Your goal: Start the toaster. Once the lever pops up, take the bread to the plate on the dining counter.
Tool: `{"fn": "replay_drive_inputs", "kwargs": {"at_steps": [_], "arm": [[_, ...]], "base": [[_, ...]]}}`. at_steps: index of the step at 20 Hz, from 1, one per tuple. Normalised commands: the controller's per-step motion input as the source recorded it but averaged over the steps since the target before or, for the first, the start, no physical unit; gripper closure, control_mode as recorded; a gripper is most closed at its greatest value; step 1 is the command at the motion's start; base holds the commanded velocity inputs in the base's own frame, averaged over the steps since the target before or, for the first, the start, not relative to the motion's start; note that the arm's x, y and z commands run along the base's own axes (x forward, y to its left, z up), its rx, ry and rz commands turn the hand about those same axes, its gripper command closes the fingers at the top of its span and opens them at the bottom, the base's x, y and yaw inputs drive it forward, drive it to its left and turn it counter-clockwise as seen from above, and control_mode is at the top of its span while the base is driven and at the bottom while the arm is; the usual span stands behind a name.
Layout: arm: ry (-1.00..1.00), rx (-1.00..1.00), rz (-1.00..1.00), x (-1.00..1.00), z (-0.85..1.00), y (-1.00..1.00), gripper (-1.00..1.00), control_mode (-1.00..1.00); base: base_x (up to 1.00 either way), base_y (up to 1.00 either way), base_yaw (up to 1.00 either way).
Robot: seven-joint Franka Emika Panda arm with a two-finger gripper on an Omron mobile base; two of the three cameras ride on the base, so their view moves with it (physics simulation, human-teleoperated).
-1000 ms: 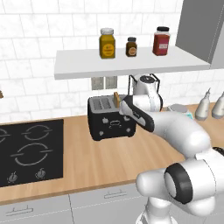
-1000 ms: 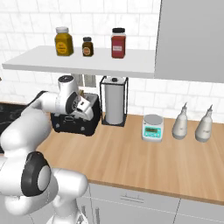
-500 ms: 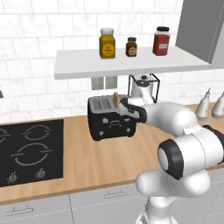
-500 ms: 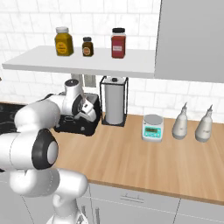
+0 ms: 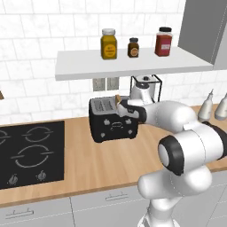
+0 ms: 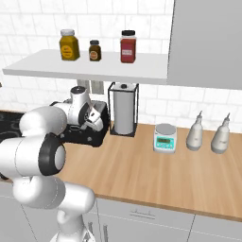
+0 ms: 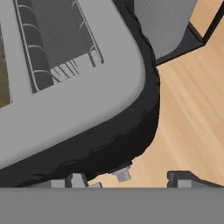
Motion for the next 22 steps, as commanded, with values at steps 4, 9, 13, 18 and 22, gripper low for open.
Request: {"fn": "replay_drive_inputs", "kwargs": {"at_steps": [4, 9, 13, 18, 22], "arm": [[-0.04, 0.00, -0.01, -0.16, -0.54, -0.07, -1.00, -1.00], [-0.09, 0.03, -0.03, -0.38, -0.66, -0.35, -1.00, -1.00], [-0.06, 0.08, -0.05, -0.37, -0.78, -0.36, -1.00, -1.00], [0.00, 0.09, -0.09, -0.30, -0.90, -0.38, -1.00, -1.00], [0.00, 0.10, -0.12, -0.02, -0.93, -0.14, -1.00, -1.00]], "base": [[0.00, 0.00, 0.00], [0.00, 0.00, 0.00], [0.00, 0.00, 0.00], [0.00, 0.00, 0.00], [0.00, 0.00, 0.00]]}}
